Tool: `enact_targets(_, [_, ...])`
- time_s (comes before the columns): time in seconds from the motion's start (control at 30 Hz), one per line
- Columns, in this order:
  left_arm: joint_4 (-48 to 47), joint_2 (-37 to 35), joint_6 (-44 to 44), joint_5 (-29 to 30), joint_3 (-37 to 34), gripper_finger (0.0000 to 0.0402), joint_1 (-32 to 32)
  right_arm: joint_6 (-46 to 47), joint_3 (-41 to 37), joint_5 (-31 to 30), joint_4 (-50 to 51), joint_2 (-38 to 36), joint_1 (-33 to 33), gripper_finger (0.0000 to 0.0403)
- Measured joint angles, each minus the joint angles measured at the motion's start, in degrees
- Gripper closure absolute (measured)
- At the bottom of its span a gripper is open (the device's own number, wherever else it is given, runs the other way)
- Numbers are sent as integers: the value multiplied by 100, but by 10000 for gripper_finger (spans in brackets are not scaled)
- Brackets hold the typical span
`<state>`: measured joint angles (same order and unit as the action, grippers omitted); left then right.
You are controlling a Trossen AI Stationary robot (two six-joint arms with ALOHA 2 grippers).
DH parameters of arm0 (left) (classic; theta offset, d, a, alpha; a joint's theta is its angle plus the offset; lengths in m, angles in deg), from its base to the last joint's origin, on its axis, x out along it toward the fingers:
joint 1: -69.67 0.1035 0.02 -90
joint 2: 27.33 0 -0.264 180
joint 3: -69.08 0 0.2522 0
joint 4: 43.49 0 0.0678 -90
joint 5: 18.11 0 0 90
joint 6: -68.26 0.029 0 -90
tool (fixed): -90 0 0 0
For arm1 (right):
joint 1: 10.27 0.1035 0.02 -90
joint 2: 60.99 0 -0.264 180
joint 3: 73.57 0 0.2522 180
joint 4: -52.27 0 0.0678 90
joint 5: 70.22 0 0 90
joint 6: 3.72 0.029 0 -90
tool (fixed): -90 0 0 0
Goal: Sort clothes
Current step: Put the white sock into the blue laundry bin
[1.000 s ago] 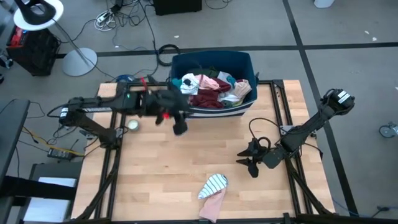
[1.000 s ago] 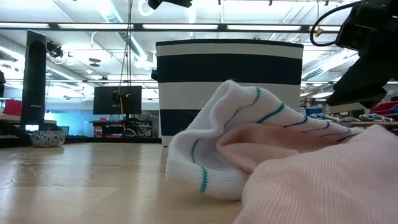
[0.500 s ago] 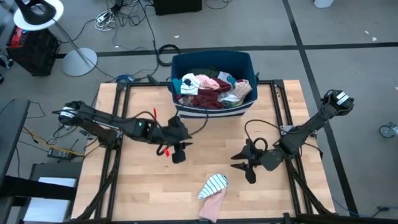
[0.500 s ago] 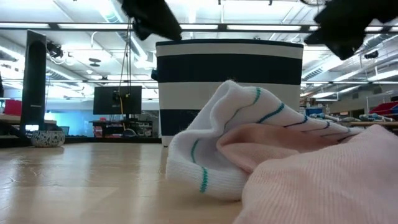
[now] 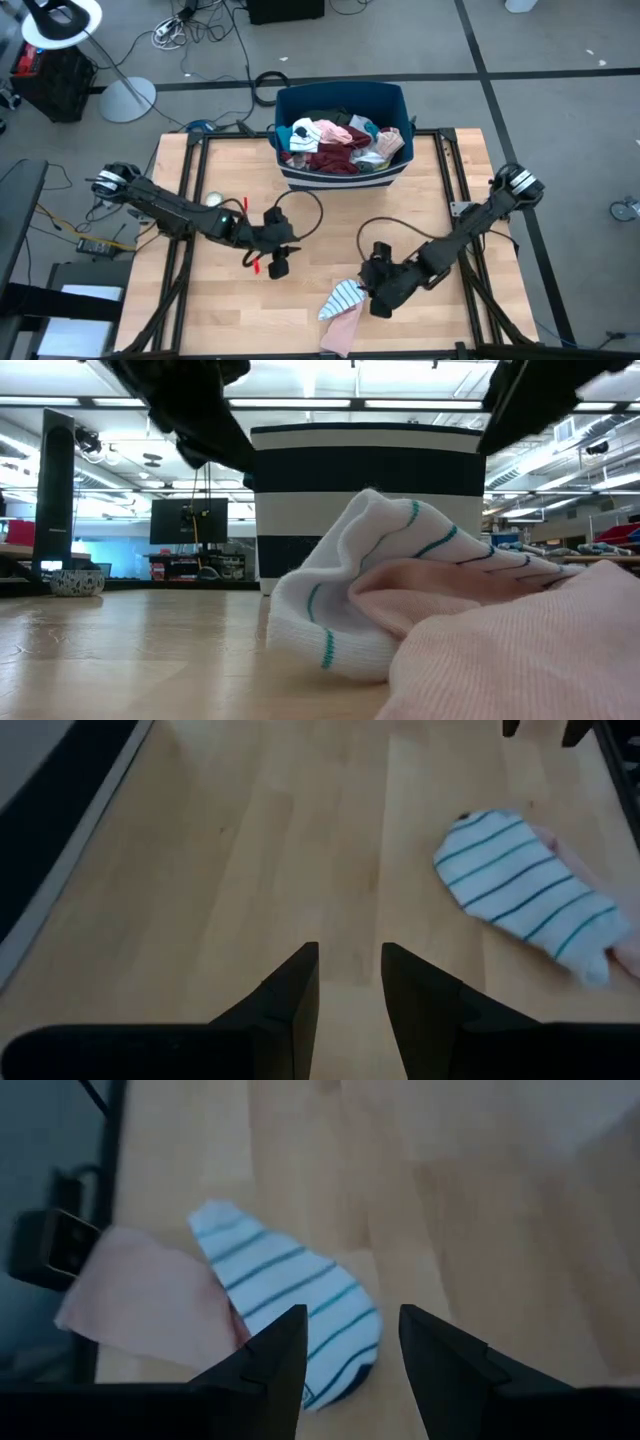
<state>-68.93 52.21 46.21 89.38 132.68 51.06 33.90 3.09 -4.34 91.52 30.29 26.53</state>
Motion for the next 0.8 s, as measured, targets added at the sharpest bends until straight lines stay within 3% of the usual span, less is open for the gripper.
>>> enact_targets(0.23, [823,-17,-236,189,-730,285,-218,325,290,850,300,765,-347,243])
enact_targets(0.37, [1755,-21,-337,206,-1248,285,-295,483,290,1310,423,1146,-532,243])
enact_targets(0.53, [2739,-21,-351,275,-1797,285,-322,490,290,1448,396,1512,-691,249])
enact_targets(0.63, [3143,-19,-373,299,-2088,285,-322,473,290,1544,408,1601,-745,290])
enact_targets(0.73, [3571,-21,-415,308,-2250,285,-322,273,290,1579,439,1565,-774,371])
enact_targets(0.8, [3664,-21,-517,306,-2301,285,-322,184,288,1523,499,1446,-796,388])
